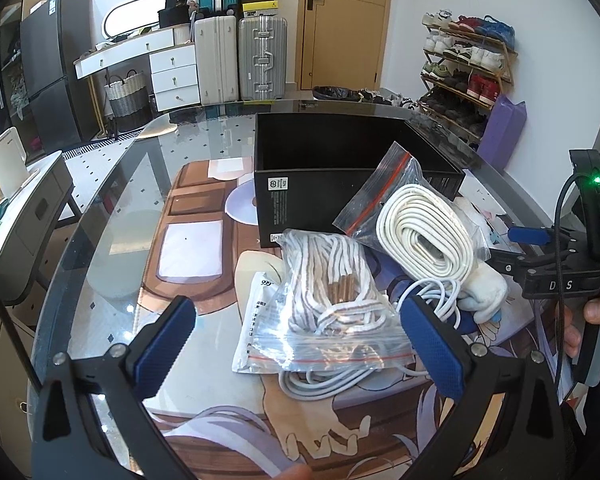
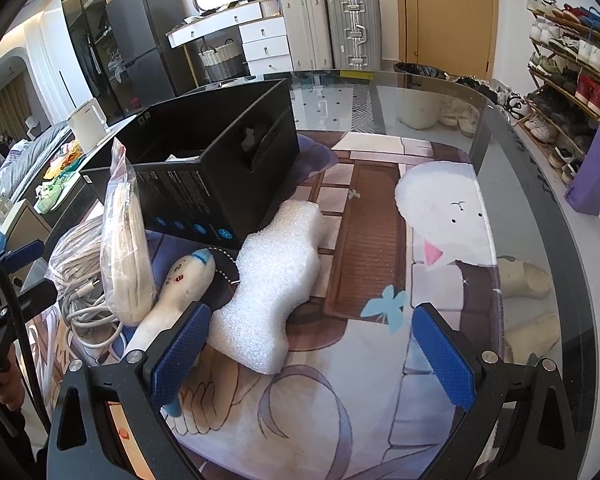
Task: Organize soft objects
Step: 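Move right gripper onto white foam piece while left gripper approaches clear cable bag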
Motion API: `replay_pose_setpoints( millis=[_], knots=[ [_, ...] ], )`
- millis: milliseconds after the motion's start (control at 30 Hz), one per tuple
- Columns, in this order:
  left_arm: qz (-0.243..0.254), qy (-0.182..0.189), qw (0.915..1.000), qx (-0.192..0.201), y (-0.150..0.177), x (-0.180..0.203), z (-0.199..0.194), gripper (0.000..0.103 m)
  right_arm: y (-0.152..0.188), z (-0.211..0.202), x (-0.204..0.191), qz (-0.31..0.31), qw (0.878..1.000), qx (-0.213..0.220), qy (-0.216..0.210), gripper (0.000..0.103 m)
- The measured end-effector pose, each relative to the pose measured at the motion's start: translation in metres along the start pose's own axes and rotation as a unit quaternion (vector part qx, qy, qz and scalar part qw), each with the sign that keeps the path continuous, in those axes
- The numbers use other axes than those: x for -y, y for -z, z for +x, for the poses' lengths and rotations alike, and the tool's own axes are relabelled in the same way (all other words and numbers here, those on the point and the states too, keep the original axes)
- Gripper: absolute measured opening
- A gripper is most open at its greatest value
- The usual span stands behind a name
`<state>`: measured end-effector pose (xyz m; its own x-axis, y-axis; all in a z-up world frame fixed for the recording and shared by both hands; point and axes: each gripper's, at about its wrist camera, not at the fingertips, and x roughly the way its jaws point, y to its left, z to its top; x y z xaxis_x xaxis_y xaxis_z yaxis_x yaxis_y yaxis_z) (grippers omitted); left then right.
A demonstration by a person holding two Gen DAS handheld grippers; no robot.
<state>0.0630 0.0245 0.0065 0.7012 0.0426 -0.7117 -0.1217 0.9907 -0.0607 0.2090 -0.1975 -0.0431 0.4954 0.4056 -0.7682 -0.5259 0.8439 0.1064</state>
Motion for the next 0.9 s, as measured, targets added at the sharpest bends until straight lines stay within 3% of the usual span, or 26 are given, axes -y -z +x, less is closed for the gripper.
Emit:
replay_pose_setpoints(
  millis=[333, 533, 633, 900],
  knots=[
    [0.000, 0.000, 1.0000, 0.002, 0.0008, 0.0005, 0.0011, 0.103, 0.0010, 0.0034, -0.0052, -0.002, 1.000, 0.004, -0.008, 0.101],
    [-0.002, 0.001, 1.0000, 0.001, 0.0013, 0.0001, 0.0024, 0.103, 0.0012, 0.0027, -0.0037, -0.009, 1.000, 0.005, -0.007, 0.078],
    [0.001, 0.001, 1.0000, 0.001, 0.0022, 0.0012, 0.0028, 0.103, 0.0012, 0.0016, -0.0029, -0.012, 1.000, 0.007, -0.008, 0.072],
    [0.003, 0.003, 1.0000, 0.000, 0.0022, 0.0021, 0.0023, 0.103, 0.0036, 0.0014, -0.0034, -0.012, 1.000, 0.007, -0.010, 0.071]
  ],
)
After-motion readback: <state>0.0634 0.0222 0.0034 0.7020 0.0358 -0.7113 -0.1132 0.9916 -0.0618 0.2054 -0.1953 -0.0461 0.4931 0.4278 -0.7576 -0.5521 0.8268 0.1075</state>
